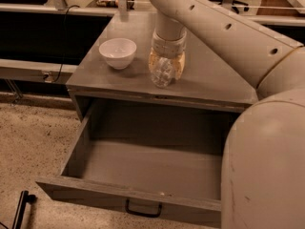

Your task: Place water bottle into top drawer

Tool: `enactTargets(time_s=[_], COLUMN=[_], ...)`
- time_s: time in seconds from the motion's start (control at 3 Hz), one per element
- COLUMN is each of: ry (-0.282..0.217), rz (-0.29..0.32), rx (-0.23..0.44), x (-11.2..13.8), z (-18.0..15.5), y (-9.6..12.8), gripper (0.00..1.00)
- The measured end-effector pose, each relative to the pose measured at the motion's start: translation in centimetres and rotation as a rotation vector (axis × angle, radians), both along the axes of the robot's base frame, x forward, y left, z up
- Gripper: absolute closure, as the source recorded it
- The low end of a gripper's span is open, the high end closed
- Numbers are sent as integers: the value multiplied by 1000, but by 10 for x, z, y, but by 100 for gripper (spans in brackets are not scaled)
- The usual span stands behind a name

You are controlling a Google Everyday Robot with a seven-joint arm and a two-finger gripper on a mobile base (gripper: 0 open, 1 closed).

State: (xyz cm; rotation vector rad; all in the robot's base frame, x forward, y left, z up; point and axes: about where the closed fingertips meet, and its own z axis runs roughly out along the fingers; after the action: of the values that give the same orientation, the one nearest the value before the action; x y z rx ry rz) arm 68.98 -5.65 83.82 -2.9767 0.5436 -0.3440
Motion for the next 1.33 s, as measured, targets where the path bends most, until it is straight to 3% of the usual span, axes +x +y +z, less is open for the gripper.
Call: enactTargets(time_s=[0.33,0.67,1.0,1.33], ry=[20,66,135,225], rz=[-90,-227,-395,-526], rx=[65,172,329,507], x=[0,-20,-68,-135], z=[9,32,59,71], y=[-1,-11,-29,-30], gripper=[66,87,100,100])
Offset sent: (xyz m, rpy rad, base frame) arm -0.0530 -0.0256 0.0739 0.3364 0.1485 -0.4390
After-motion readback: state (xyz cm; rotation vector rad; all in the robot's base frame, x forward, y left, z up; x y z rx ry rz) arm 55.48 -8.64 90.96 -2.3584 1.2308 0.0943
